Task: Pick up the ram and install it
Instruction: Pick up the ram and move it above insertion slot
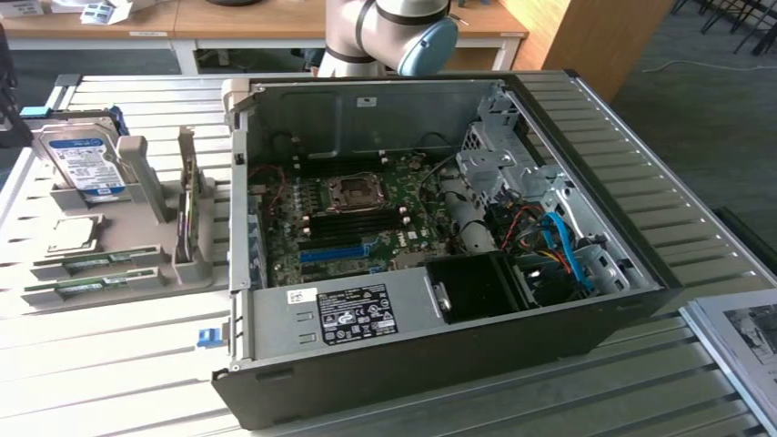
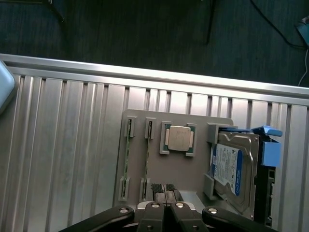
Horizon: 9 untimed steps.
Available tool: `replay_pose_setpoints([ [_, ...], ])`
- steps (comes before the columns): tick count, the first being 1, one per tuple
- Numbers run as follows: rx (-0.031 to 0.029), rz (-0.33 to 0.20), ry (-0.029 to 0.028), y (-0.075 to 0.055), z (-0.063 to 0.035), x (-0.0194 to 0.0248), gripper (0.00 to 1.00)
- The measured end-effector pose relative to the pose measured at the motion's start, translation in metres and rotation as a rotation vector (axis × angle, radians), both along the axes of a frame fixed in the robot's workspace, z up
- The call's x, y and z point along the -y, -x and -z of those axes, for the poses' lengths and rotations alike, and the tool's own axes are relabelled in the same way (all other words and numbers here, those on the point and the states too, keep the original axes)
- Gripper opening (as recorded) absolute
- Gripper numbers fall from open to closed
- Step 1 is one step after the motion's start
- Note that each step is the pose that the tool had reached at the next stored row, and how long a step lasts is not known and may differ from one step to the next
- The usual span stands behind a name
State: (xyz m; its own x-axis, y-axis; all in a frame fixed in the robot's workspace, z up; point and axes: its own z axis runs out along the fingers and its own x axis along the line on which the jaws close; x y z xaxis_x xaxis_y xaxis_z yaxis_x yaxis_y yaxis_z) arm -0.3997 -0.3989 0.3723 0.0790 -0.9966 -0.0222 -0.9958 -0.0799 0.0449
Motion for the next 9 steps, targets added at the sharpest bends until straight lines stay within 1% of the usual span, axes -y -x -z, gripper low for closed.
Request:
replay_pose_setpoints([
  [5,0.0000,-0.001,0.0003,0.0000,0.0035,0.0000,0.10],
  [9,-0.0002,-0.001,0.0005,0.0000,0.0039,0.0000,0.10],
])
